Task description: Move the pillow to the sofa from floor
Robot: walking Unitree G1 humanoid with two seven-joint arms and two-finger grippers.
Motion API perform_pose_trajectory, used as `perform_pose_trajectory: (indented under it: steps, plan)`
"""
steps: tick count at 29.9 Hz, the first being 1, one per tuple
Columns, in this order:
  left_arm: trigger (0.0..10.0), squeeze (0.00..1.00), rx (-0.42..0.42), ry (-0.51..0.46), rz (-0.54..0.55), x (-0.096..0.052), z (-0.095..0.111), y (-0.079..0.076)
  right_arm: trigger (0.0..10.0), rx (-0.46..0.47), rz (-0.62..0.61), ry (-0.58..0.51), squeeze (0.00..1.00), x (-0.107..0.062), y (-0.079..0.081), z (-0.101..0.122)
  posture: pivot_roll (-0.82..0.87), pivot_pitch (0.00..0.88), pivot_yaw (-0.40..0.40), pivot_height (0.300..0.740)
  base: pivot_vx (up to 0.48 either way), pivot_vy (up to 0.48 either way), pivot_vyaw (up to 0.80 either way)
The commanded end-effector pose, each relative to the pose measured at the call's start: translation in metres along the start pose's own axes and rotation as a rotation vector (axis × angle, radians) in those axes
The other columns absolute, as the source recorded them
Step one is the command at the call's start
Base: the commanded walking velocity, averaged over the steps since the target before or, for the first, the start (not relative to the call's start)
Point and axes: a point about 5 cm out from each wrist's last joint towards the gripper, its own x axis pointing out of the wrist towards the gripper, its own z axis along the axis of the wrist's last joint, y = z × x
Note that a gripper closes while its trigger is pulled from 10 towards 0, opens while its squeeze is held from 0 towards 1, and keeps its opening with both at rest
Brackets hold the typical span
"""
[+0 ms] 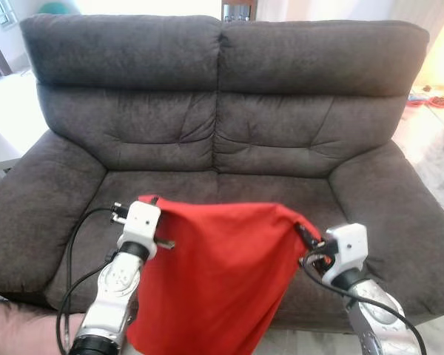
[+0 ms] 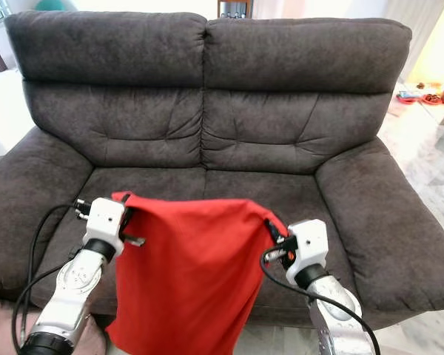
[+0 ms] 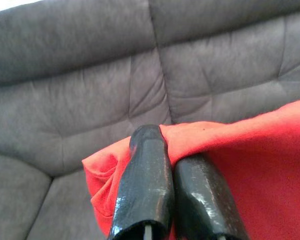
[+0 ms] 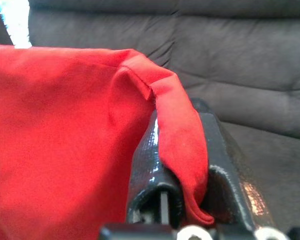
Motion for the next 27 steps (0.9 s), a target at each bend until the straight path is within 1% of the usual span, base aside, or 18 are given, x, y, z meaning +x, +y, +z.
perform_pose_trajectory:
  steps: [1, 2, 4, 5, 9, 12, 19, 26, 27]
  plan:
    - [10.0, 0.00, 0.032, -0.114, -0.002, 0.003, 0.023, -0.001, 10.0, 0.022, -0.054, -0.090, 0.00, 0.005, -0.007, 0.015, 0.07, 0.000, -0.017, 0.740, 0.000, 0.000, 0.00]
    - [10.0, 0.00, 0.043, -0.115, -0.004, 0.002, 0.023, -0.003, 10.0, 0.044, -0.073, -0.118, 0.00, 0.009, -0.007, 0.020, 0.06, 0.000, -0.018, 0.740, 0.000, 0.000, 0.00]
    - [10.0, 0.00, 0.038, -0.106, 0.016, 0.001, 0.023, -0.002, 10.0, 0.043, -0.073, -0.139, 0.00, 0.012, -0.004, 0.024, 0.06, 0.000, -0.019, 0.740, 0.000, -0.142, 0.00]
    - [10.0, 0.00, 0.037, -0.102, 0.034, 0.000, 0.023, -0.001, 10.0, 0.035, -0.074, -0.171, 0.00, 0.016, -0.002, 0.030, 0.06, 0.000, -0.020, 0.740, 0.000, -0.446, 0.00]
    - [10.0, 0.00, 0.045, -0.098, 0.034, -0.001, 0.024, -0.002, 10.0, 0.044, -0.100, -0.202, 0.00, 0.020, -0.003, 0.034, 0.06, 0.000, -0.023, 0.740, 0.000, -0.468, 0.00]
    - [10.0, 0.00, 0.040, -0.100, 0.045, -0.001, 0.025, -0.002, 10.0, 0.047, -0.112, -0.209, 0.00, 0.022, -0.004, 0.035, 0.06, 0.000, -0.026, 0.740, 0.000, -0.472, 0.00]
    - [10.0, 0.00, 0.045, -0.099, 0.050, -0.002, 0.025, -0.001, 10.0, 0.029, -0.092, -0.208, 0.00, 0.025, 0.000, 0.034, 0.07, 0.000, -0.031, 0.740, 0.000, -0.472, -0.75]
    - [10.0, 0.00, 0.046, -0.097, 0.052, -0.003, 0.025, 0.000, 10.0, 0.035, -0.094, -0.218, 0.00, 0.027, 0.001, 0.034, 0.07, 0.000, -0.028, 0.740, 0.000, -0.457, 0.00]
    - [10.0, 0.00, 0.046, -0.099, 0.052, -0.003, 0.026, 0.000, 10.0, 0.033, -0.088, -0.218, 0.00, 0.027, 0.002, 0.034, 0.07, 0.000, -0.028, 0.740, 0.000, 0.000, 0.00]
